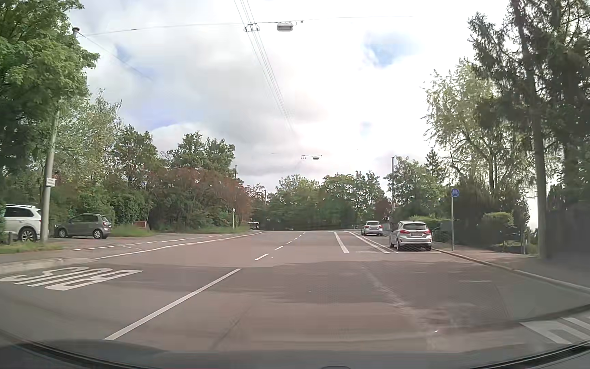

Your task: Follow the waypoints while adhering to traffic rules and regulations

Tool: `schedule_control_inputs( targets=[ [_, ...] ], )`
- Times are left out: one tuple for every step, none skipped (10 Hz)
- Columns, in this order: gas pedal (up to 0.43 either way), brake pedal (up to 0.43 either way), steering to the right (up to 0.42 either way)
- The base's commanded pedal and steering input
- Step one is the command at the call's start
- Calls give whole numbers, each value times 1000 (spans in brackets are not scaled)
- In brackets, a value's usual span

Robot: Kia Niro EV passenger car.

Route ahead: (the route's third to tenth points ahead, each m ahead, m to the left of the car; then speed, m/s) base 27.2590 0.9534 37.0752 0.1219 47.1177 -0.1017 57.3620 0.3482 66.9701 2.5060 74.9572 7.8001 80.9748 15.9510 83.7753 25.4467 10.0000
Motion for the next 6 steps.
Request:
schedule_control_inputs(
  targets=[
    [280, 0, 8],
    [260, 0, 9],
    [260, 0, 9],
    [248, 0, 9],
    [240, 0, 9],
    [228, 0, 9]
  ],
)
